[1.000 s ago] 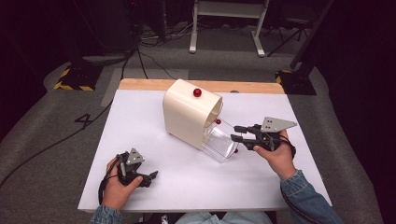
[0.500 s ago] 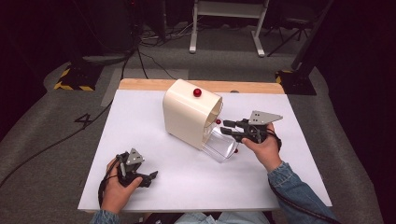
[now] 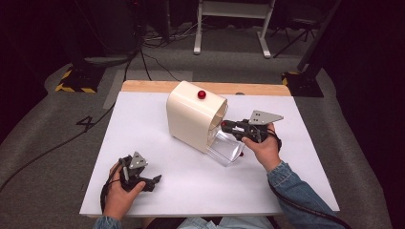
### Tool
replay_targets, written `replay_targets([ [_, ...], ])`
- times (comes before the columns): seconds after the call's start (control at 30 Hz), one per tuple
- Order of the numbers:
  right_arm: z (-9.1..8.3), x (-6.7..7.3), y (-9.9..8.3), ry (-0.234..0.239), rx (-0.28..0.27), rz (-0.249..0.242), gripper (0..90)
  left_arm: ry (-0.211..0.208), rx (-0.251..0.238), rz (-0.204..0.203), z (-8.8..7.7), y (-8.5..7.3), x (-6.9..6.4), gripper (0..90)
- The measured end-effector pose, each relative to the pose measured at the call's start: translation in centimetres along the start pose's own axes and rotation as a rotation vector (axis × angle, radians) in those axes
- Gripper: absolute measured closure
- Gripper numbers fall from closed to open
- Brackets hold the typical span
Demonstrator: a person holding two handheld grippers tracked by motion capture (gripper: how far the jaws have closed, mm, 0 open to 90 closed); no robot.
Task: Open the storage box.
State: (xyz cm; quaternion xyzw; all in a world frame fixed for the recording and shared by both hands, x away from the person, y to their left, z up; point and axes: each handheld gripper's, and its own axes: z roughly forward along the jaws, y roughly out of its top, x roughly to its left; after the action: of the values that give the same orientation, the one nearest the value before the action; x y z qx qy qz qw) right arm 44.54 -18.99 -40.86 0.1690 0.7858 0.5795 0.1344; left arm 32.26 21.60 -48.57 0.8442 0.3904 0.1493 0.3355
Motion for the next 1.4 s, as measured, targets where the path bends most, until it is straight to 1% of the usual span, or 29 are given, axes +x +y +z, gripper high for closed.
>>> replay_targets([
  [0.17, -0.1, 0.2, 0.0, -0.004, -0.01, -0.01, 74.2, -0.002, 0.001, -0.003, 0.0, 0.0, 0.0, 9.3],
  [0.3, -0.9, 0.4, 0.0, -0.007, -0.009, -0.011, 74.2, -0.002, 0.002, -0.002, 0.0, 0.0, 0.1, 9.2],
  [0.33, -1.4, 0.5, 0.0, -0.015, -0.007, -0.013, 74.2, -0.002, 0.001, -0.002, 0.0, 0.0, 0.0, 9.3],
  [0.4, -1.8, 0.6, 0.0, -0.017, -0.009, -0.014, 74.2, -0.002, 0.002, -0.001, 0.0, 0.0, 0.1, 9.3],
  [0.43, -2.5, 0.7, 0.0, -0.022, -0.007, -0.015, 74.2, -0.002, 0.004, -0.002, 0.0, 0.0, 0.1, 9.3],
  [0.47, -2.5, 0.7, 0.0, -0.022, -0.007, -0.015, 74.2, -0.002, 0.004, 0.0, 0.0, 0.1, 0.1, 9.3],
  [0.53, -3.4, 0.9, -0.1, -0.03, -0.007, -0.015, 74.2, -0.013, 0.006, -0.006, 0.0, 0.1, 0.1, 9.2],
  [0.63, -4.9, 1.1, -0.4, -0.047, 0.0, -0.012, 74.2, -0.016, 0.01, -0.013, 0.0, 0.2, 0.2, 9.2],
  [0.67, -4.9, 1.1, -0.4, -0.047, 0.0, -0.012, 74.2, -0.016, 0.01, -0.013, 0.0, 0.2, 0.2, 9.2],
  [0.73, -5.7, 1.3, -0.6, -0.058, 0.001, -0.008, 74.2, -0.023, 0.009, -0.02, 0.0, 0.2, 0.3, 9.2],
  [0.77, -5.7, 1.3, -0.6, -0.058, 0.001, -0.008, 74.2, -0.023, 0.009, -0.02, 0.0, 0.2, 0.3, 9.2],
  [0.83, -6.2, 1.4, -0.7, -0.06, 0.007, -0.006, 74.2, -0.019, 0.008, -0.019, 0.0, 0.2, 0.2, 9.2],
  [0.87, -6.7, 1.6, -0.9, -0.068, 0.008, -0.007, 74.2, -0.016, 0.01, -0.016, 0.0, 0.2, 0.2, 9.2],
  [1.07, -7.2, 1.7, -1.1, -0.076, 0.018, -0.003, 74.2, -0.02, 0.008, -0.019, 0.0, 0.2, 0.2, 9.2],
  [1.17, -7.3, 1.7, -1.3, -0.078, 0.027, 0.002, 74.2, -0.029, 0.004, -0.024, 0.0, 0.1, 0.4, 9.2],
  [1.3, -7.3, 1.6, -1.6, -0.079, 0.041, 0.006, 73.9, -0.027, 0.008, -0.019, 0.0, 0.2, 0.3, 9.2],
  [1.33, -7.2, 1.5, -1.6, -0.075, 0.044, 0.012, 73.7, -0.021, 0.007, -0.019, 0.0, 0.1, 0.2, 9.2],
  [1.4, -7.2, 1.4, -1.8, -0.072, 0.046, 0.02, 70.6, -0.018, 0.007, -0.019, 0.0, 0.1, 0.2, 9.2],
])
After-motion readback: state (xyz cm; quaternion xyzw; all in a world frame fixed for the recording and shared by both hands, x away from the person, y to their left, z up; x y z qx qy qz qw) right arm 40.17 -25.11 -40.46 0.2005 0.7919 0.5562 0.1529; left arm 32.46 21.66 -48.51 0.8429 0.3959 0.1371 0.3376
